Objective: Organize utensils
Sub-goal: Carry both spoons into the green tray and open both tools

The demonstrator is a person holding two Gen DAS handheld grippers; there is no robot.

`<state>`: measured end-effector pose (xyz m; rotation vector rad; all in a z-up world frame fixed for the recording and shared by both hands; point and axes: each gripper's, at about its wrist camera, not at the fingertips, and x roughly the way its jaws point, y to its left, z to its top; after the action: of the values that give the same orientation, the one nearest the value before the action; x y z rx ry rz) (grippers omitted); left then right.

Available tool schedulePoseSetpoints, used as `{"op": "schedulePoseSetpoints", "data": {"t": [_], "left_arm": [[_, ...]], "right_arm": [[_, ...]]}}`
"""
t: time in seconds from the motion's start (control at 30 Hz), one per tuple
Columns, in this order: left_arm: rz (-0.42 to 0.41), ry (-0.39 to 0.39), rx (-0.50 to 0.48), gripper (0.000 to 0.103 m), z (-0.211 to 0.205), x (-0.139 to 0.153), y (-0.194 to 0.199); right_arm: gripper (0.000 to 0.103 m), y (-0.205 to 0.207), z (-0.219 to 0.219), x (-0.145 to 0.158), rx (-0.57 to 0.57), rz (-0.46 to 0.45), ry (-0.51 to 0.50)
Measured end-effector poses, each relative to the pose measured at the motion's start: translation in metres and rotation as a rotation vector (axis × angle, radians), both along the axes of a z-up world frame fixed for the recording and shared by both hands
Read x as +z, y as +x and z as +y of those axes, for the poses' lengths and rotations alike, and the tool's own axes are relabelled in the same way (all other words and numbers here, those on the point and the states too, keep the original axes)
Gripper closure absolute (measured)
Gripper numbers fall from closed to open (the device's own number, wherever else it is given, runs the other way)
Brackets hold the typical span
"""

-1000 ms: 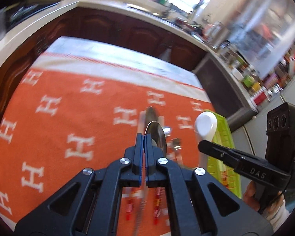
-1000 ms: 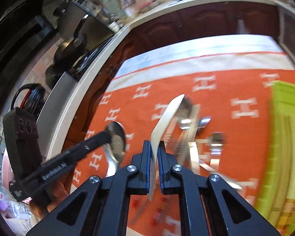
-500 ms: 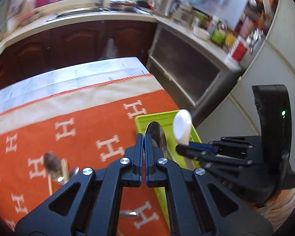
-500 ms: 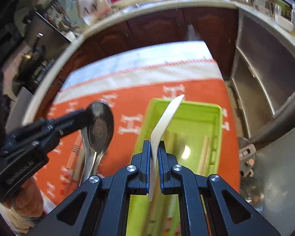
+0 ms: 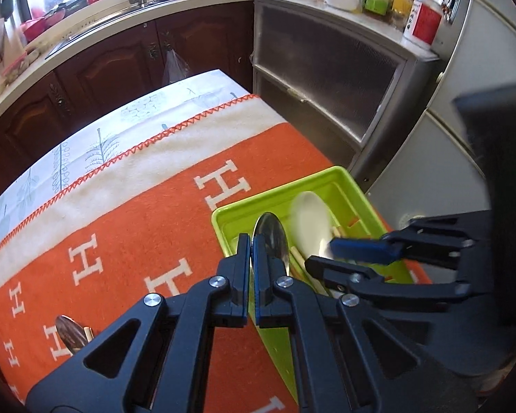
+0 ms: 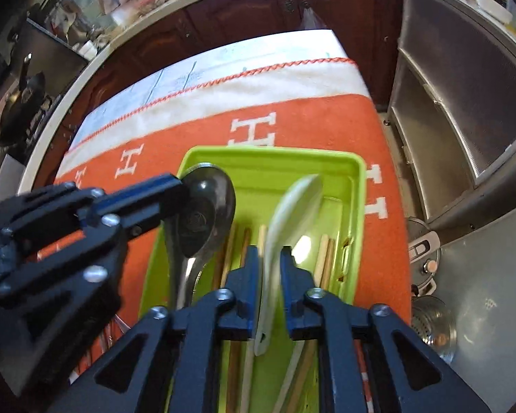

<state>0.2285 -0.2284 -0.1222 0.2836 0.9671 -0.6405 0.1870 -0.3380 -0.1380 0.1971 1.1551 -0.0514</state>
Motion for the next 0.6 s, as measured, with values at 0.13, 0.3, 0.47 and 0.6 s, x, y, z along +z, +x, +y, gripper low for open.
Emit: {"op": "schedulePoseSetpoints", "data": {"t": [0.13,0.3,0.47,0.6], "left_arm": [[0.013,-0.016,0.006,0.103,0.002,-0.008,0.008],[0.02,-0.03,0.015,0.103,0.011,-0.002,0.008],[0.024,-0.034,0.034,0.103,0.029,0.017,-0.005],[0.025,0.036,0.092,0.103,0.055,0.032,-0.022]], "right_arm": [[0.068,-0.005,-0.003,0.013,-0.036,-0.055,0.01],[0.068,-0.02,-0.001,0.033,-0.044,-0.1,-0.001],[0.068,-0.045,0.006,0.055,-0.066,-0.124,-0.008],[0.068,-0.068,0.017,0.07,-0.081,-0.137,-0.022]]}}
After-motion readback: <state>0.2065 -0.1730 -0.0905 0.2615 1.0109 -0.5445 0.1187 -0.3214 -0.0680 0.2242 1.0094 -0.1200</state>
